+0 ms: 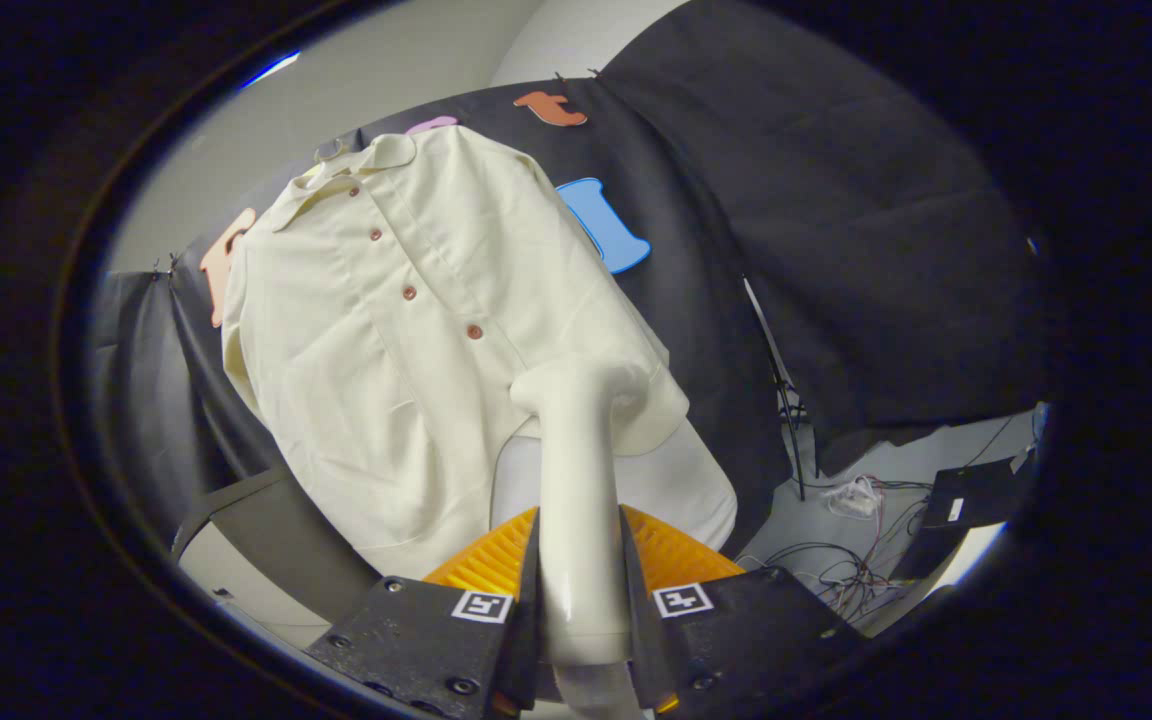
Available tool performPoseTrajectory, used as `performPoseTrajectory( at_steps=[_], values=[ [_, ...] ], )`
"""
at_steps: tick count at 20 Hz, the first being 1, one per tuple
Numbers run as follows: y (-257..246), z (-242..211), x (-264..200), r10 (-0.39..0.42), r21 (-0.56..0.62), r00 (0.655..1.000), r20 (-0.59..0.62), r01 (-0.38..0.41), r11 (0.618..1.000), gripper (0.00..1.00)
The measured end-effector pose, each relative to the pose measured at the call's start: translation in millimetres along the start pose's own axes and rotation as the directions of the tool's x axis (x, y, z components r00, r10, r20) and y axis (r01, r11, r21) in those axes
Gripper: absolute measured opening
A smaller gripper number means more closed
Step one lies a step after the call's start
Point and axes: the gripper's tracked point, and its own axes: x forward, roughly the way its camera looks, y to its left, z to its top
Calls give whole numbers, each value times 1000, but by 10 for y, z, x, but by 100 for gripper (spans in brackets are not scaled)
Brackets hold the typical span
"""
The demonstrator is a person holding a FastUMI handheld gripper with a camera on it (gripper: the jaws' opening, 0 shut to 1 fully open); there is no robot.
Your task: Iron the clothes twice with a garment steamer, once on the left side and once on the right side.
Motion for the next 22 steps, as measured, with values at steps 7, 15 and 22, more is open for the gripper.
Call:
performPoseTrajectory(
  at_steps=[7,15,22],
  values=[
    [469,-200,-589,77,10,997,-16,-77,997,37],
    [1427,-100,-1384,227,77,974,20,-228,971,36],
    [2375,141,-2051,325,-94,942,84,-317,944,36]
  ],
)
